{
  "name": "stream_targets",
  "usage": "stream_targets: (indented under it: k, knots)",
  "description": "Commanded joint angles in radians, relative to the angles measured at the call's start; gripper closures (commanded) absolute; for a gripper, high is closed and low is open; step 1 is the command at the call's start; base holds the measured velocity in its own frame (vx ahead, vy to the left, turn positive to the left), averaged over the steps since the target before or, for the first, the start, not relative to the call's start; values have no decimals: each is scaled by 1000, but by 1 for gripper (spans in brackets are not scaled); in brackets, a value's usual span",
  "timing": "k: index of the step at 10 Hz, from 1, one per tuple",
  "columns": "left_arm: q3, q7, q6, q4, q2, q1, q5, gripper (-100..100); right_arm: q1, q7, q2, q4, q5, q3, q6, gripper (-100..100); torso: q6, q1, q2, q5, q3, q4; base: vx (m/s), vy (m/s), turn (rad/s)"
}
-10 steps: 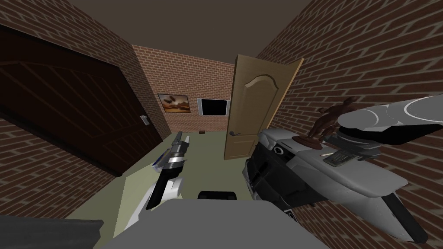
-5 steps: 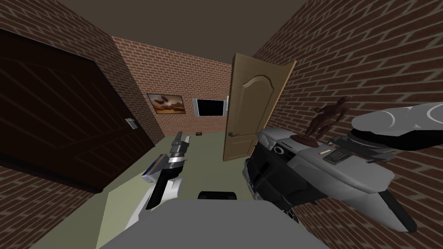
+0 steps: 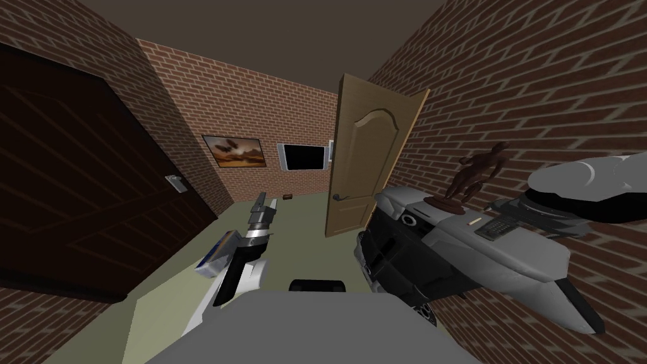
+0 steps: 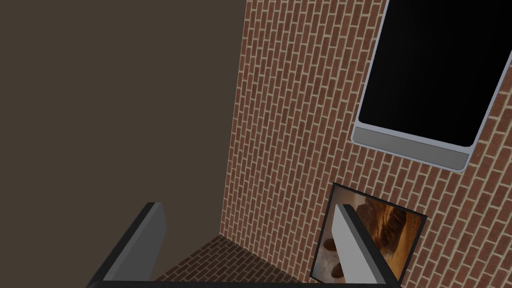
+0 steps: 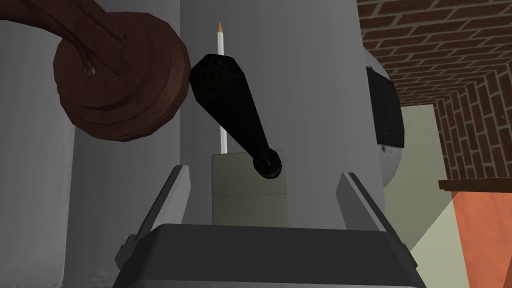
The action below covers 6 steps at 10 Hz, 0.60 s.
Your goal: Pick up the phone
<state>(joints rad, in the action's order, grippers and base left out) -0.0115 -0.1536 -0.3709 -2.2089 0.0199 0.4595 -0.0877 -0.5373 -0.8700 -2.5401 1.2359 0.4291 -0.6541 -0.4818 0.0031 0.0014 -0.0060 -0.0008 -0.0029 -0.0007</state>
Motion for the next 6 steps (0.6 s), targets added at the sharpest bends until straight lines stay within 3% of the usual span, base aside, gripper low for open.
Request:
stream_targets:
  k: [1, 4, 5, 6]
  knots:
    - [0, 0, 0, 0, 0, 0, 0, 0, 1, -50, 22, -12, -38, -21, 31, -100, 0, 0, 0, 0, 0, 0, 146, 149, -218]
    - [0, 0, 0, 0, 0, 0, 0, 0, 1, -120, 22, -12, -38, -21, 31, -100, -3, -3, 2, 0, 0, 0, 20, 23, 24]
    - [0, 0, 0, 0, 0, -1, 0, 0, -3, -157, 59, -49, -88, -53, 75, -100, -2, -5, 4, 0, 2, 0, 87, 73, -317]
    - [0, 0, 0, 0, 0, 0, 0, 0, -3, -184, 59, -49, -105, -53, 75, -100, 0, -2, 1, 0, 1, 0, 134, 163, -168]
